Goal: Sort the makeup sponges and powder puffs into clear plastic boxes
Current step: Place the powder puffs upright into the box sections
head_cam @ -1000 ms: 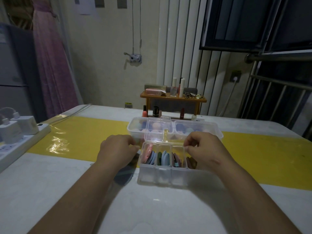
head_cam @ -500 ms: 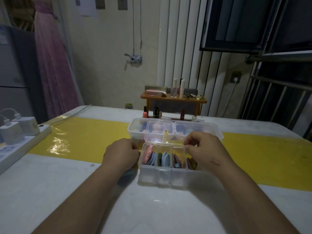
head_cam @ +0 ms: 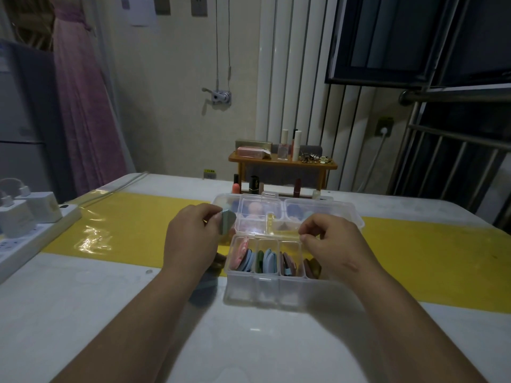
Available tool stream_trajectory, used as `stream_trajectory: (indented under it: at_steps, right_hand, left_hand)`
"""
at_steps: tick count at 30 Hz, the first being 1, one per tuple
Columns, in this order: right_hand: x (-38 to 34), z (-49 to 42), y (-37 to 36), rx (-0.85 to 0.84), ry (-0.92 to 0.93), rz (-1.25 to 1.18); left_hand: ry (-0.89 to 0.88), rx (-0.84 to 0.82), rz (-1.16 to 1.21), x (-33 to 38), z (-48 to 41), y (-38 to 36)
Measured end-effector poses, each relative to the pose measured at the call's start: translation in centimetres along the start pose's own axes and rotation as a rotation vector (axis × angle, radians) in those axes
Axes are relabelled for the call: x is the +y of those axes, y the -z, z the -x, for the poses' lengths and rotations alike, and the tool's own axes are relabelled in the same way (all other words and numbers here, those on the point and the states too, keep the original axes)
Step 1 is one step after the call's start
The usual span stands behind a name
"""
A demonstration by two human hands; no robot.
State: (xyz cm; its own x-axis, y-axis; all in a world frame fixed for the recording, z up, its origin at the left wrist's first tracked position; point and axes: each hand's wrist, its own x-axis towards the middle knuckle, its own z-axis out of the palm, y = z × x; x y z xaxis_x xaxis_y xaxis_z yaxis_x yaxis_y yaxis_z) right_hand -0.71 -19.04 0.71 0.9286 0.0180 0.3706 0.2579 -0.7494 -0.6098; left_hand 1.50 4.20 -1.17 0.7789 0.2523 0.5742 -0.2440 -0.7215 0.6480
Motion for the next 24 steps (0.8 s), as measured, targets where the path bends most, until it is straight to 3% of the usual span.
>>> stream_trajectory:
  at_steps: [5,18,24]
  right_hand:
    - [-0.1,0.0,0.0,0.022,0.017,-0.076]
    - [-1.5,0.5,-0.7,-0.15,0.12,-0.152]
    - [-1.8,0.7,-0.5,-0.103,0.168,-0.208]
  left_hand:
    - [-0.008,0.03,0.186,1.1,0.4,0.3]
    - [0.012,-0.21,0.484,2.2,1.0,0.0]
    - [-0.067,-0.328,0.451,2.2,1.5,-0.3]
